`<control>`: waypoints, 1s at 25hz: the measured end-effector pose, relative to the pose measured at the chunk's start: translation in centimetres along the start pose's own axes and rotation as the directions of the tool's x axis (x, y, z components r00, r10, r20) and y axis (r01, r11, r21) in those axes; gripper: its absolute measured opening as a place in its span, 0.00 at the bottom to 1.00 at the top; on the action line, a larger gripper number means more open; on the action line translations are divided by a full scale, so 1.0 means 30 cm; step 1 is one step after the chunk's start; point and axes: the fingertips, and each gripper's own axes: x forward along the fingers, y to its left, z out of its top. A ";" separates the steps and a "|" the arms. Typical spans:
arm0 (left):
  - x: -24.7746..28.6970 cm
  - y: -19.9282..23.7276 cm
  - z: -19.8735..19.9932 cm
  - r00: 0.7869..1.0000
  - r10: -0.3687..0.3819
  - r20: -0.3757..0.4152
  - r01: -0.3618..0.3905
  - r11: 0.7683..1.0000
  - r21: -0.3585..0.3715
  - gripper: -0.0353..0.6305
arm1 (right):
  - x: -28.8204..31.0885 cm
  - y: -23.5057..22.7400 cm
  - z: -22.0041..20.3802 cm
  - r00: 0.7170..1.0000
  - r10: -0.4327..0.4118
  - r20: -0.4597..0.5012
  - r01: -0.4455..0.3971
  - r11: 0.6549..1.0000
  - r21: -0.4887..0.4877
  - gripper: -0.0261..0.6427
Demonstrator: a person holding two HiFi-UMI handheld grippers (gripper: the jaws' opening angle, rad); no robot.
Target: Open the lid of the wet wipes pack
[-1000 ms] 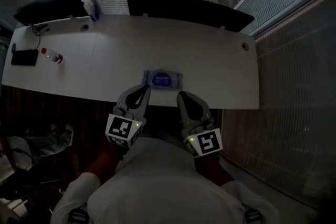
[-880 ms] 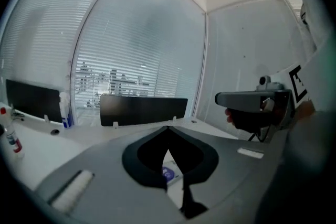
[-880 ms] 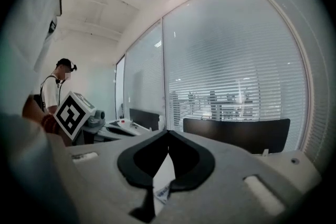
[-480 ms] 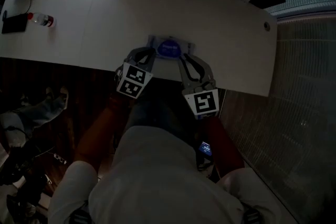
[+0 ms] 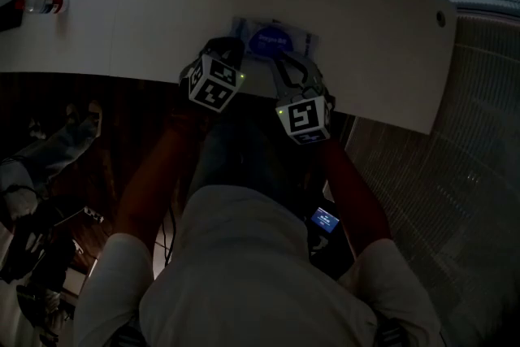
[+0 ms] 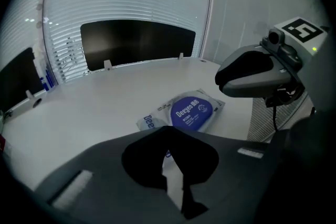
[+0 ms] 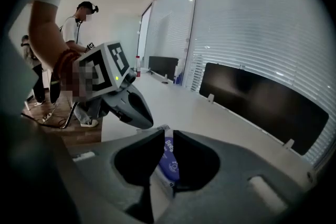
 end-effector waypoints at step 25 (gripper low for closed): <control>0.128 -0.058 -0.120 0.982 0.047 -0.185 0.015 0.947 0.320 0.06 | 0.150 0.118 -0.231 0.979 -0.038 -0.201 -0.095 0.785 -0.613 0.15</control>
